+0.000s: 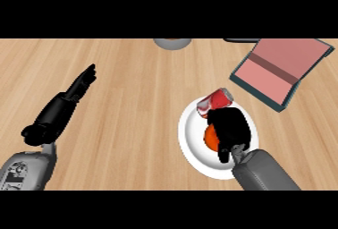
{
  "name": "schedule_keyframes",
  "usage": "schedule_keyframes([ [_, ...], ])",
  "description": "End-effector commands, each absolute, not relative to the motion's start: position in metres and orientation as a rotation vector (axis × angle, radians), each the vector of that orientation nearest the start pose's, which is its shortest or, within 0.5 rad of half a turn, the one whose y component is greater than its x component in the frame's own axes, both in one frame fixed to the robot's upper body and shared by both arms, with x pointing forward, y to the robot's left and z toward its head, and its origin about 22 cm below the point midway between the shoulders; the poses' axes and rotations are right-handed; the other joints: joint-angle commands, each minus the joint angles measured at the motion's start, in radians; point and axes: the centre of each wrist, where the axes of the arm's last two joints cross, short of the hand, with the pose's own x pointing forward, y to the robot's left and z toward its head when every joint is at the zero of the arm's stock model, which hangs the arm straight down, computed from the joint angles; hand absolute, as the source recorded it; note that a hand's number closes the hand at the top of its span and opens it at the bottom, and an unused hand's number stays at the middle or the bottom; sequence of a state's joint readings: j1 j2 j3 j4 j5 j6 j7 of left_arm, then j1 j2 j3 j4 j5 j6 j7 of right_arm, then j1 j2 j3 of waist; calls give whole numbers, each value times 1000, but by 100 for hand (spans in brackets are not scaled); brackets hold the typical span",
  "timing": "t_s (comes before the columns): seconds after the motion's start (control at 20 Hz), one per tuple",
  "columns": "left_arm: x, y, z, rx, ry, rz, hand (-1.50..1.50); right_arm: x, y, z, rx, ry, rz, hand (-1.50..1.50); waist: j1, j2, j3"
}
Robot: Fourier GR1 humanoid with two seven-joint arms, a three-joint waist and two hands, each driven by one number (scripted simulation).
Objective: Pick the squash from the plate and place it in the cardboard box
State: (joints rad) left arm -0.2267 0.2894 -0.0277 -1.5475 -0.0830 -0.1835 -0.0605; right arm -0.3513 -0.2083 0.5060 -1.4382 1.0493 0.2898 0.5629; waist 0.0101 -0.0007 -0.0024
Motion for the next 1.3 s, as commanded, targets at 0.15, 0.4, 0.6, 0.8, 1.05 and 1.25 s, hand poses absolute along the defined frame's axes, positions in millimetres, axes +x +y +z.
schedule_keyframes([
  [0.15,293,247,67,42,-1750,-576,0,321,-69,66,-610,-1385,1569,150,52,17,4],
  [0.4,301,254,86,82,-1778,-556,0,360,-64,84,-681,-1618,1521,150,24,9,3],
  [0.6,280,258,61,77,-1756,-543,0,365,-62,108,-805,-1723,1543,150,5,1,2],
  [0.8,281,276,58,79,-1738,-526,0,360,-58,148,-818,-1814,1405,150,-7,-1,2],
  [1.05,288,269,69,130,-1755,-531,0,368,-83,186,-940,-1798,986,150,-13,-3,3],
  [1.25,292,261,67,106,-1751,-525,0,389,-120,232,-1017,-1736,766,150,-12,0,2],
])
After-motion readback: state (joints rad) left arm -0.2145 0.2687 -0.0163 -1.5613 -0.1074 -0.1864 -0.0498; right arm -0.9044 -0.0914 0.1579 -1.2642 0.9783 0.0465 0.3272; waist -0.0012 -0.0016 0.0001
